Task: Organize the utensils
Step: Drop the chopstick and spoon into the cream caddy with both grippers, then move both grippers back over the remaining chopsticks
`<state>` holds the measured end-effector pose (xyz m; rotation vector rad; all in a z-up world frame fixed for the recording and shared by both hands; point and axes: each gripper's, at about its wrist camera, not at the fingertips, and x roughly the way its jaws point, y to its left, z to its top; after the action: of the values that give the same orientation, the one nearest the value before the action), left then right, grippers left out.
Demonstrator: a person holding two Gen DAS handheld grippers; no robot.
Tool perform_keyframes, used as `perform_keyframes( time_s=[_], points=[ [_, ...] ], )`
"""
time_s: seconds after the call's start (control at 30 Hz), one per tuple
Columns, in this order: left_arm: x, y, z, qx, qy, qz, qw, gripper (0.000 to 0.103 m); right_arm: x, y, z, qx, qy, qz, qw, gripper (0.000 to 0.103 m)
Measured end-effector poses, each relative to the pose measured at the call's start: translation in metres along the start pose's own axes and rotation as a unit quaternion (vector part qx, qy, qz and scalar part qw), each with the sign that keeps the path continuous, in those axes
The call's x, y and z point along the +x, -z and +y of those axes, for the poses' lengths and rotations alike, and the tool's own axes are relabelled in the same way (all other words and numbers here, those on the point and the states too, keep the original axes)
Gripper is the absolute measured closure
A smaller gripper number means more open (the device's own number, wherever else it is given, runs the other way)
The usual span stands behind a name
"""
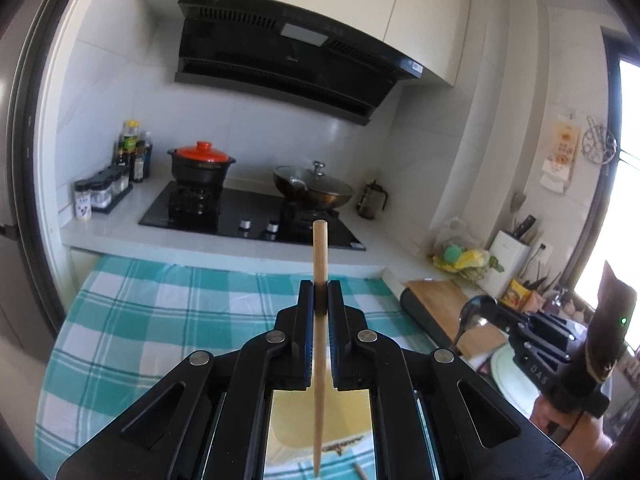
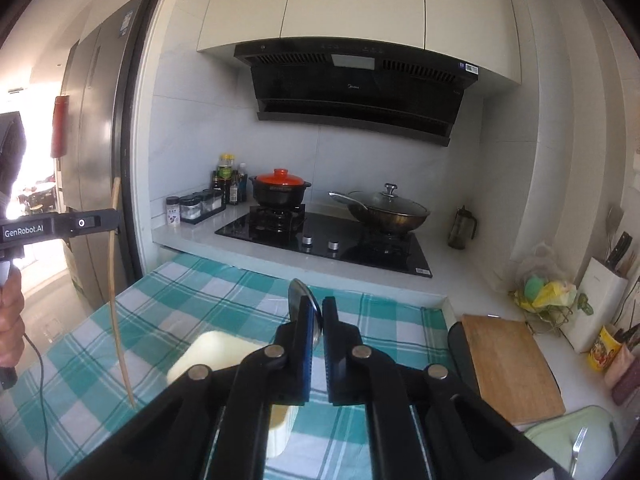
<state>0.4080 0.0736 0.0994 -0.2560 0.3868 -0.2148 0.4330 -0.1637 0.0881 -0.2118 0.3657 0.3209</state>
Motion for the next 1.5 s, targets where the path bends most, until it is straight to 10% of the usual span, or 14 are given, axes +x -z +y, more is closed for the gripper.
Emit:
perform_keyframes(
  time_s=[0.63,0.77,0.97,1.5],
  points=[
    [0.155,0.08,0.024,-0.023,-0.036,0.181,0.9825,0.093,0.171,0.077,0.021,0.023,-0.092,0.212,0.973,0.091],
    [0.134,0.082,0.028,-0.03,-0.053,0.174,0.9828,0.031,0.15,0.074,0.023,0.034,-0.102,0.191,0.976,0.035],
    [0.066,0.078,0.026,0.026,-0.074,0.16,0.984,0.01,0.1,0.074,0.019,0.012,-0.076,0.19,0.979,0.03],
    [-0.12,0.186,0.007,0.09,-0.184,0.126,0.9707,0.001,-0.079,0.161,0.016,0.014,-0.016,0.165,0.986,0.019]
  ],
)
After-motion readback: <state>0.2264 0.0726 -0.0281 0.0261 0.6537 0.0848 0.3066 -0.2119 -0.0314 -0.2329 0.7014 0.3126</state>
